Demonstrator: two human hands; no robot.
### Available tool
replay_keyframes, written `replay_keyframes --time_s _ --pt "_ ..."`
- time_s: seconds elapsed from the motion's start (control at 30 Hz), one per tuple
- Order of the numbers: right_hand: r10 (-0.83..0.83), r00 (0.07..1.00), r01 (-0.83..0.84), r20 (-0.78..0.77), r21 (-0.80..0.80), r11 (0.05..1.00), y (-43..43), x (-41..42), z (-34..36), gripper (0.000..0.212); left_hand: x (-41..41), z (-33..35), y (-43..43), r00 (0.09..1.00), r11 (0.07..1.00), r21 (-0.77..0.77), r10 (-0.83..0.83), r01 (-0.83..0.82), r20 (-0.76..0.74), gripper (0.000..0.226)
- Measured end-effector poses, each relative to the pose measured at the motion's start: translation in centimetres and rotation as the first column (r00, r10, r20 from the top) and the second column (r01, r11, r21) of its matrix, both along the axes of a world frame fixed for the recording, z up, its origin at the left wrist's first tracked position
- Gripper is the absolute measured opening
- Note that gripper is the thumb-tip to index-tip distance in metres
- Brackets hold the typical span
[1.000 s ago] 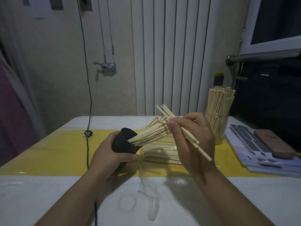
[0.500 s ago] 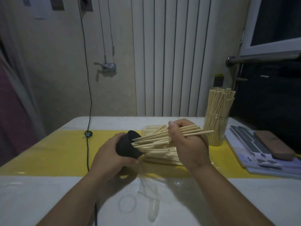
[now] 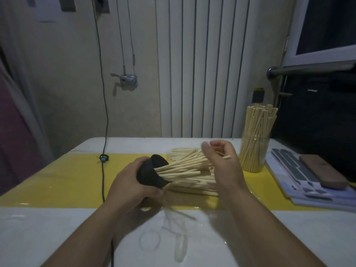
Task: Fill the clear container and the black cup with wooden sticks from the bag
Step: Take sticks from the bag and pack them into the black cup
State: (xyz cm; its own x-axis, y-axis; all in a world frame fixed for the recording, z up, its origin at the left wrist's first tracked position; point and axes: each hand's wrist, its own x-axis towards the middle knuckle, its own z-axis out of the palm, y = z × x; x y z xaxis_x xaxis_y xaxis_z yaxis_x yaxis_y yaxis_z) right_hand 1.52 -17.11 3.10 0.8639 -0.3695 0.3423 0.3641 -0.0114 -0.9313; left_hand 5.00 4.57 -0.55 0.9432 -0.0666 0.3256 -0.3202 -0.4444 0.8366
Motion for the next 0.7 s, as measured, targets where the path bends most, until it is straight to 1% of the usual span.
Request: replay_keyframes --time_s 0.03,0.07,0.13,0.2,0.27,0.3,0.33,0.4,0.43,0.5,0.57,0.7 --pt "-0.019 1.000 0.018 0.016 0.069 0.997 -0.1 -0.1 0.1 0.024 0.0 0.0 0.0 1.000 1.000 -0.003 0.000 0.000 -0.001 0.078" --pt "-0.042 0.999 0.041 0.017 0.093 0.995 -0.2 -0.1 0.2 0.015 0.0 0.0 0.0 1.000 1.000 -0.006 -0.001 0.001 -0.002 0.078" --pt "-0.079 0.997 0.079 0.007 0.037 0.996 -0.1 0.1 0.0 0.019 0.1 0.0 0.0 1.000 1.000 -0.008 -0.006 0.006 -0.004 0.077" --pt "-0.076 0.997 0.075 0.001 -0.116 0.990 0.1 0.4 -0.5 0.019 0.0 0.0 0.0 1.000 1.000 -0.008 -0.010 0.010 -0.003 0.077" --pt "-0.060 0.998 0.054 -0.008 -0.326 0.944 0.3 0.6 -1.0 0.024 -0.1 0.0 0.1 1.000 1.000 -0.005 -0.013 0.013 -0.006 0.077" --pt "-0.045 0.999 0.039 -0.006 -0.367 0.929 0.4 0.6 -1.1 0.028 -0.2 0.0 0.1 1.000 1.000 -0.005 -0.013 0.013 -0.008 0.076" --pt "-0.017 1.000 0.019 0.009 -0.357 0.934 0.5 0.5 -1.0 0.033 -0.2 0.1 0.1 1.000 1.000 -0.011 -0.014 0.014 -0.011 0.075" --pt "0.010 0.998 0.006 0.055 -0.276 0.961 0.5 0.2 -0.8 0.041 -0.4 0.2 0.1 1.000 1.000 -0.024 -0.016 0.016 -0.017 0.074" --pt "0.012 0.997 0.008 0.078 -0.249 0.968 0.4 0.2 -0.8 0.038 -0.4 0.2 0.1 1.000 0.999 -0.026 -0.018 0.018 -0.020 0.073" --pt "0.021 0.995 0.005 0.098 -0.261 0.965 0.4 0.2 -0.8 0.030 -0.5 0.2 0.1 0.999 0.999 -0.031 -0.021 0.021 -0.026 0.073" --pt "0.017 0.995 0.010 0.096 -0.280 0.960 0.4 0.4 -1.1 0.031 -0.5 0.2 0.0 1.000 0.999 -0.039 -0.014 0.013 -0.027 0.073" --pt "-0.076 0.995 0.089 0.071 -0.218 0.972 -0.3 0.5 -1.2 0.031 -0.4 0.1 0.0 1.000 0.997 -0.077 -0.004 0.002 -0.026 0.070"
